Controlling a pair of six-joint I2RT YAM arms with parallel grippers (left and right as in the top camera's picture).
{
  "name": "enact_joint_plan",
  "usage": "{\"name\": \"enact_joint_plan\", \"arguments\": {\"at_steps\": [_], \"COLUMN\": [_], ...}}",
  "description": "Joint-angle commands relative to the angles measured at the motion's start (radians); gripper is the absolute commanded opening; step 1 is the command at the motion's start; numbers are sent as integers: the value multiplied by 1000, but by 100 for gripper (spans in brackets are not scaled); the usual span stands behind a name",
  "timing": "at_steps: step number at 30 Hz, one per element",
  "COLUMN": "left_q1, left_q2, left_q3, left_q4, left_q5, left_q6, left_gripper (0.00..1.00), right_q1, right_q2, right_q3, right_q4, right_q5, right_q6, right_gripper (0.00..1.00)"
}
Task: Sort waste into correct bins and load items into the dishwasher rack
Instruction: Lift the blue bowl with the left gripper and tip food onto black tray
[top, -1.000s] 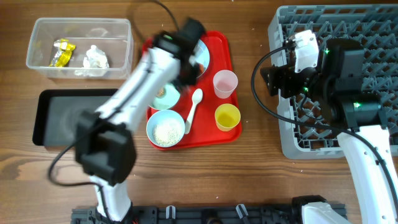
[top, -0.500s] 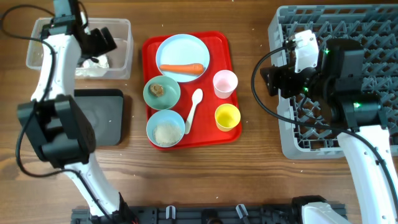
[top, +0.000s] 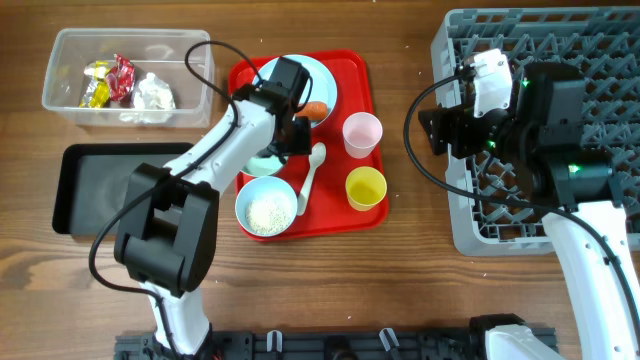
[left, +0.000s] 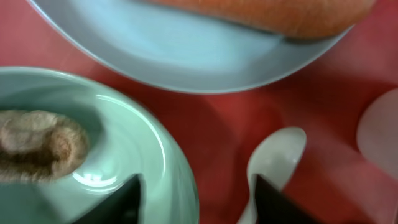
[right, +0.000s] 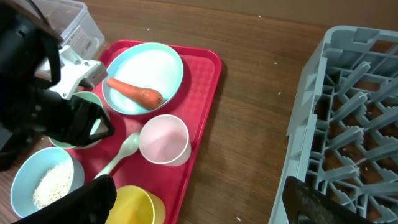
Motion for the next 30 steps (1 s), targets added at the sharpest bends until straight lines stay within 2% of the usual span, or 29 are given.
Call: {"name": "enact_joint_plan", "arguments": {"at_steps": [1,3,5,9,12,15,18,22,24,28,30], "left_q1": [2,2,2,6,42,159,325,599,814,1065,1145], "left_q2": [6,6,6,-32,-194,-379,-431,-427,-427,-415,-389], "left_q3": [-66,-90,-106,-68,-2,-2,-8,-176,-307,-414,-420], "left_q4": [60,85,105,48,-47,-151,-264,-248,-165,-64,-61], "left_q5": [-16,-16,-16,0,44,48,79,462,733,1065,1216], "left_q6": [-28,-28,-28,-28,-28,-28,-17,201,367,514,606], "left_gripper": [36,26,4,4,4,4,4,4,4,4,4], "right_q1": [-2,-2,-2,-2,-2,-2,-2,-2,-2,-2,-2], "right_q2": [8,8,8,8,8,8,8,8,8,8,8], "right_q3": [16,16,16,16,16,16,16,16,16,16,16], "right_q4": [-4,-5,-5,-6,-5,-1,8,7,11,13,13], "right_q5": [6,6,6,6,7,7,7,6,6,6,6], "right_q6": [5,5,5,5,5,4,5,5,5,6,6], "right_gripper": [88,88,88,88,88,88,88,88,88,88,88]}}
